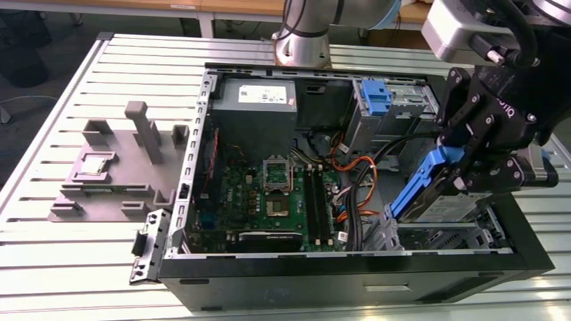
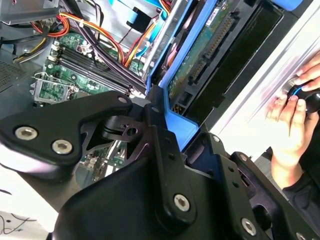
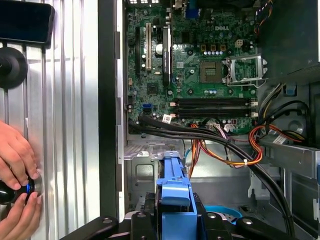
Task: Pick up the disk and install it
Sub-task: 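Insert the disk into the insertion slot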
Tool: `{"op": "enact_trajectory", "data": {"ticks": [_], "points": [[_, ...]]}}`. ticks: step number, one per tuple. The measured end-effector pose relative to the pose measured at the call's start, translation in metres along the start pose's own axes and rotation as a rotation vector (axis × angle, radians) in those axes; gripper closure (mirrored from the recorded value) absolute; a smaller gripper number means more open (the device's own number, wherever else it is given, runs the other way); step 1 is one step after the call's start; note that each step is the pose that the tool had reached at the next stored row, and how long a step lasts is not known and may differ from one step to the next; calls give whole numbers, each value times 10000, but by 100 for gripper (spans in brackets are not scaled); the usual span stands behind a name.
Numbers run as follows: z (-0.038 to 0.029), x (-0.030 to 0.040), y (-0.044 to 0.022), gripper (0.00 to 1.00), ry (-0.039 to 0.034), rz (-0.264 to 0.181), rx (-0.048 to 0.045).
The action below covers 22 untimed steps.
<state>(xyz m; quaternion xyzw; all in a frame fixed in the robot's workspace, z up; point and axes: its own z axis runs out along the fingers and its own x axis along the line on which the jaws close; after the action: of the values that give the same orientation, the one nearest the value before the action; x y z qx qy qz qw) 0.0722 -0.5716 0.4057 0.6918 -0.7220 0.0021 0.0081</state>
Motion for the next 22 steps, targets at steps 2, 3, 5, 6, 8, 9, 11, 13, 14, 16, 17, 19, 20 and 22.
{"op": "enact_trajectory", "data": {"ticks": [2, 3, 5, 6, 8, 9, 11, 13, 14, 16, 17, 19, 20, 22], "points": [[12, 2, -1, 63, 0, 0, 0], [19, 3, -1, 63, 0, 0, 0], [33, 6, -1, 63, 0, 0, 0], [40, 7, -1, 63, 0, 0, 0], [54, 9, -2, 63, 0, 0, 0], [60, 9, -2, 63, 0, -1, 0], [73, 11, -3, 63, 1, -1, 0], [84, 13, -3, 63, 1, 0, 0], [90, 14, -3, 63, 0, 0, 0], [101, 15, -4, 63, 0, 0, 0], [106, 16, -4, 63, 1, 0, 0], [118, 17, -5, 63, 0, -1, 0], [124, 18, -5, 63, 1, -1, 0], [134, 20, -6, 63, 0, 0, 0]]}}
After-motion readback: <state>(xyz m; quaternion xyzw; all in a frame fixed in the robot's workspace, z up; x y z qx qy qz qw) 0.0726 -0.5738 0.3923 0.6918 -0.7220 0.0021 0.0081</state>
